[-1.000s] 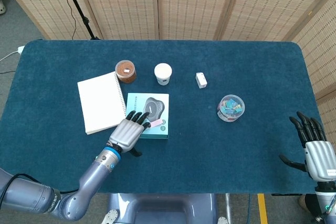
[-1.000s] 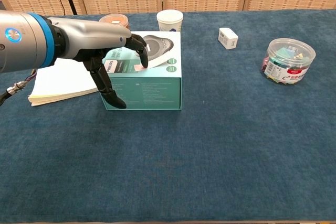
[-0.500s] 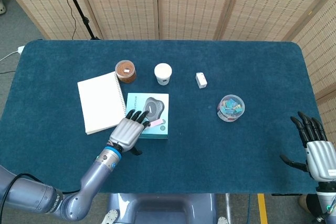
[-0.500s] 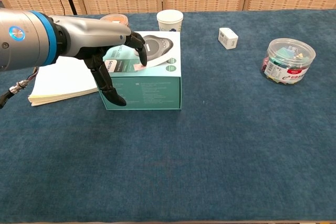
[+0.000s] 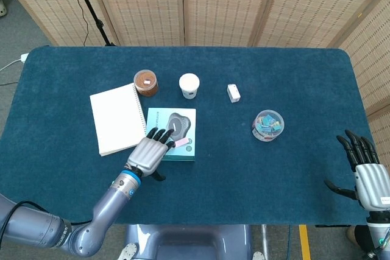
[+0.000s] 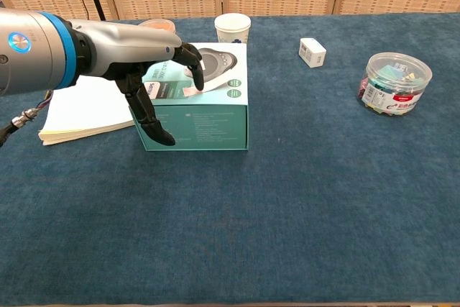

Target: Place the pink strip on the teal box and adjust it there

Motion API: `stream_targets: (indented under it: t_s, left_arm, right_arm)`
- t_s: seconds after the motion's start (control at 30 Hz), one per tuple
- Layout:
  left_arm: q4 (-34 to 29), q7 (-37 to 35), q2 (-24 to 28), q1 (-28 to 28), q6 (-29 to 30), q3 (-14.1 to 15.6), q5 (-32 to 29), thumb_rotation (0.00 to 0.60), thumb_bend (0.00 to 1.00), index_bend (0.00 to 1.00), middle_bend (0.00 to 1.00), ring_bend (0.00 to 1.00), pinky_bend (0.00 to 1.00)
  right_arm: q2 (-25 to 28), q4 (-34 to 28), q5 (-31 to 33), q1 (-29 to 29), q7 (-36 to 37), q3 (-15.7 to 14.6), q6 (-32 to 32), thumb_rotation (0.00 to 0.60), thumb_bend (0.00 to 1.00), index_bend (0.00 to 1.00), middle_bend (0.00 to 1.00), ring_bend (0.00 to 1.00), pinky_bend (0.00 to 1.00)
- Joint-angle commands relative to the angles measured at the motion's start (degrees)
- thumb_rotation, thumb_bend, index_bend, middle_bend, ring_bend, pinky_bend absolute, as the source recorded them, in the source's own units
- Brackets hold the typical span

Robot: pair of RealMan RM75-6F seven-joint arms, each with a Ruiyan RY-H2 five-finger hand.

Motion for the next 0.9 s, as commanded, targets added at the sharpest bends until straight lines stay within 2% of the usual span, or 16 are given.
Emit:
stream_targets:
  t_s: [0.03, 0.4, 0.9]
  left_arm:
    - [0.3, 0.1, -0.1, -0.1, 0.2, -0.1, -0.3, 0.490, 0.00, 0.27, 0.00, 0.00, 0.00]
    - [1.7, -0.7, 0.4, 0.0, -0.8, -0.3, -1.1, 0.489, 0.00, 0.27, 0.00, 0.00, 0.00]
    - [-0.5, -1.2, 2.0, 1.0, -0.5, 1.1, 1.0, 0.489, 0.00, 0.27, 0.00, 0.00, 0.00]
  right_arm:
    - [0.0, 0.0, 0.0, 0.0, 0.1, 0.0, 0.0, 0.600, 0.00, 0.07, 0.00, 0.00, 0.00]
    - [0.1, -0.1, -0.1, 0.1, 0.2, -0.1, -0.2, 0.600, 0.00, 0.07, 0.00, 0.00, 0.00]
    - [0.1, -0.3, -0.2, 0.0, 0.2, -0.2, -0.1, 0.600, 0.00, 0.07, 0.00, 0.00, 0.00]
